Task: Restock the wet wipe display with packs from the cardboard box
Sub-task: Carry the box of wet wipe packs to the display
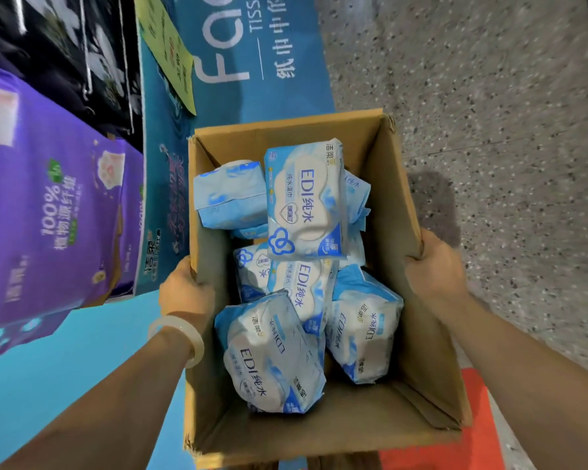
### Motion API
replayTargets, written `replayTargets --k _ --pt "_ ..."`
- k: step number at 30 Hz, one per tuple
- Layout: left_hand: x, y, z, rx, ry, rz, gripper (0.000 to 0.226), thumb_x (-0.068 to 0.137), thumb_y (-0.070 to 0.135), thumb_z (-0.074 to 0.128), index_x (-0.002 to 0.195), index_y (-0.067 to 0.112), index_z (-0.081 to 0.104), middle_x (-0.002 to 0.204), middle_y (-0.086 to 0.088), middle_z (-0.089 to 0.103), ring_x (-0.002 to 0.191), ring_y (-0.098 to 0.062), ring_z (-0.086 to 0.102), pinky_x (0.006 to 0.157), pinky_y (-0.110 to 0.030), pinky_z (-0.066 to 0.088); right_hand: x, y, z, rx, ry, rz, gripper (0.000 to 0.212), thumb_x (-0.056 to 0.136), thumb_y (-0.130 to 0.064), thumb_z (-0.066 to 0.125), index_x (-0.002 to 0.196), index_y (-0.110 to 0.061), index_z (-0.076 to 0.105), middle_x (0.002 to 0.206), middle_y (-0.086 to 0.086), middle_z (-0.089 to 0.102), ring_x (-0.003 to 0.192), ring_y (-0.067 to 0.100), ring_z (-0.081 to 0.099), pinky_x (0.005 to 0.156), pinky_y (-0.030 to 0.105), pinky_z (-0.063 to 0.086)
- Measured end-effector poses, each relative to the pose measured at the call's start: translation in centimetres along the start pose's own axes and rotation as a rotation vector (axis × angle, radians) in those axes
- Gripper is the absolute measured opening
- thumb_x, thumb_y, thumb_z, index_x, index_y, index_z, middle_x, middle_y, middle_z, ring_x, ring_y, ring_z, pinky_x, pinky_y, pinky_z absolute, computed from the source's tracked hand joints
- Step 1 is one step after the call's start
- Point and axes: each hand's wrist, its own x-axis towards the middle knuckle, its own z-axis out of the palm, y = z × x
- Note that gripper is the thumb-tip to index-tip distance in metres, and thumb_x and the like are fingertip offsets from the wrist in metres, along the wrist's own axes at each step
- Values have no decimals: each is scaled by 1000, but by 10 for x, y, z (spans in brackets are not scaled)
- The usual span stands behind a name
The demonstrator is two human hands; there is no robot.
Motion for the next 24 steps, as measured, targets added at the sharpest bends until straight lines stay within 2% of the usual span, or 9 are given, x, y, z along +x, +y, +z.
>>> replayTargets --k 5,8,12,16,20,24 --pt "-66 21 -70 -21 38 60 19 80 -6 52 95 4 59 90 -23 67 74 -34 53 66 -33 39 -63 -10 -72 15 42 15 28 83 -8 55 110 -8 57 97 20 67 91 41 61 76 45 53" --pt "-112 30 -111 -61 83 103 26 80 -7 52 102 3 61 90 -22 67 77 -35 55 67 -31 38 -106 -14 -113 30 63 -19 30 83 -7 54 113 -8 57 100 22 67 96 43 60 80 47 53" --pt "-169 27 -145 -94 175 104 30 77 -7 52 104 5 62 89 -20 66 86 -40 59 69 -33 40 -152 -13 -154 19 112 -79 29 84 -5 53 113 -5 58 102 24 65 97 42 60 77 42 49" --pt "-229 11 -162 -137 253 69 22 76 -9 52 90 7 61 77 -14 59 74 -35 51 65 -32 35 -191 -6 -182 53 87 -166 37 82 -2 53 119 -6 57 104 25 65 99 42 60 82 45 52" --pt "-297 -19 -162 -221 300 -35 25 75 -11 52 70 13 48 64 -10 55 68 -32 48 57 -31 33 -228 2 -205 1 41 -297 39 84 -1 50 122 -9 56 107 24 67 99 40 62 82 43 53" --pt "-354 -61 -153 -300 356 -141 27 73 -12 51 71 15 51 74 -20 61 74 -40 55 61 -34 38 -262 2 -207 -25 -26 -423 34 83 -2 49 114 -8 60 101 24 68 93 41 62 74 40 52"
